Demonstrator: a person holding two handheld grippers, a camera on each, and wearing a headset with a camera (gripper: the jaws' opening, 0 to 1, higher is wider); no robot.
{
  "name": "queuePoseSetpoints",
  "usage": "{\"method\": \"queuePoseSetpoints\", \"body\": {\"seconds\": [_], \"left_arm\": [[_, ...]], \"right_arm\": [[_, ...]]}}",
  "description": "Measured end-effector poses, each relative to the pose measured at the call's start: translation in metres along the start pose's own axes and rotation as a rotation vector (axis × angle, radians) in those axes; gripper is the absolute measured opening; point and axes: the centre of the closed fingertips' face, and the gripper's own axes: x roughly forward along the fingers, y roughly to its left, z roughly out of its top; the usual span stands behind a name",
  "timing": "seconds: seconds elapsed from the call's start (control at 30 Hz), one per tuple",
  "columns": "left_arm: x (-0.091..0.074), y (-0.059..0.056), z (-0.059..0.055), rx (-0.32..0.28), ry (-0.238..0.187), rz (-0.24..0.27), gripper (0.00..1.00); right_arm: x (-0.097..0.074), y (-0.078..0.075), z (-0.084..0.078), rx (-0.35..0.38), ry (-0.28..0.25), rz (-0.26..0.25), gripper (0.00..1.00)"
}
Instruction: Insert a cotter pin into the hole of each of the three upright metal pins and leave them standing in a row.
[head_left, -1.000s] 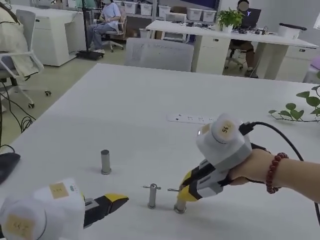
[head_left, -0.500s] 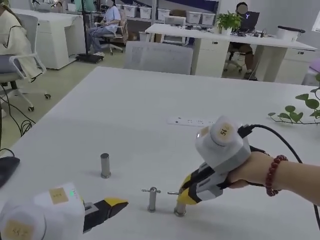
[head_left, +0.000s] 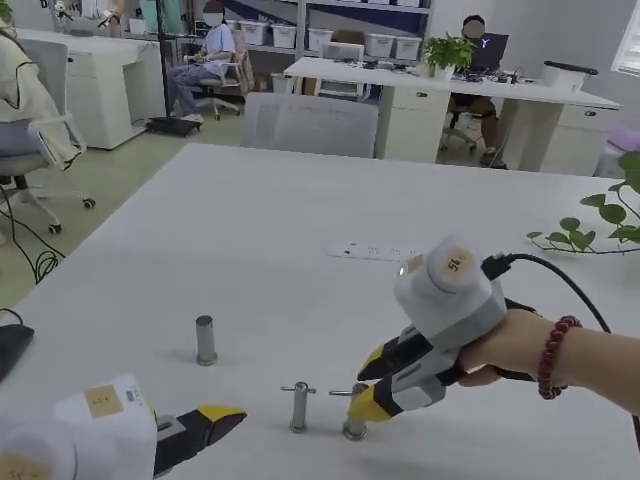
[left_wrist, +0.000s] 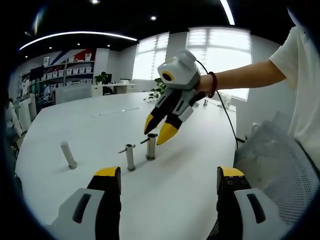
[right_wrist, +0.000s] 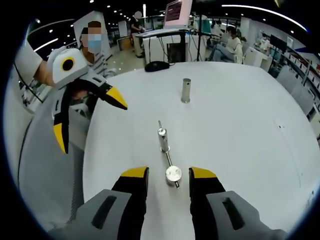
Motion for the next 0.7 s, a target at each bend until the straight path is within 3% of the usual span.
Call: {"method": "queuePoseSetpoints", "body": {"seconds": [0.3,0.7], "left_arm": [[-0.003,-0.001,0.004,-0.020,-0.008,0.011,0.79],[-0.011,0.002,0.003,-0.025,0.013,0.045,0.78]], "right_arm": [[-0.013,0.008,0.002,0.072,-0.048,-0.028,0.52],[-0.035,0.019,-0.003,0.087,-0.097,-0.069,0.58]]}}
